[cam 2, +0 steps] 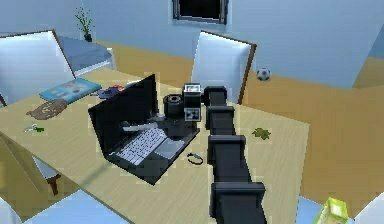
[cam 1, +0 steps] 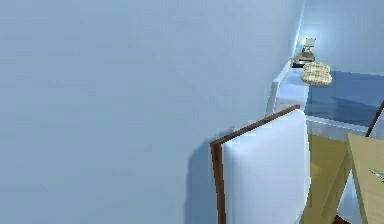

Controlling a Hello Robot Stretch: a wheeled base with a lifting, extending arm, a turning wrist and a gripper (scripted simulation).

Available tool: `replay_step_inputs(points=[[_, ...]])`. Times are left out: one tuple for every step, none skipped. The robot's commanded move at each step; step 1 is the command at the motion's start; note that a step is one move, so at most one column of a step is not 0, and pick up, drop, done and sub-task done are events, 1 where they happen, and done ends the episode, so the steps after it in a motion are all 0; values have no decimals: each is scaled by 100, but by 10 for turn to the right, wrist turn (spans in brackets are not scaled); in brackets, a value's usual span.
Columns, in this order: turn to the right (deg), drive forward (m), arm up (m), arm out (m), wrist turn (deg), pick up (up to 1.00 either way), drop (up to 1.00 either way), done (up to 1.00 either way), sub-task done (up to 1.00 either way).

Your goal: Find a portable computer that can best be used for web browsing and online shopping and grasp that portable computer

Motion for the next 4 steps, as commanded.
replay_step_inputs(points=[[0,0,-30,0,0,0,0,0,0],[0,0,0,0,0,100,0,0,0],[0,0,10,0,0,0,0,0,0],[0,0,0,0,0,0,0,100,0]])
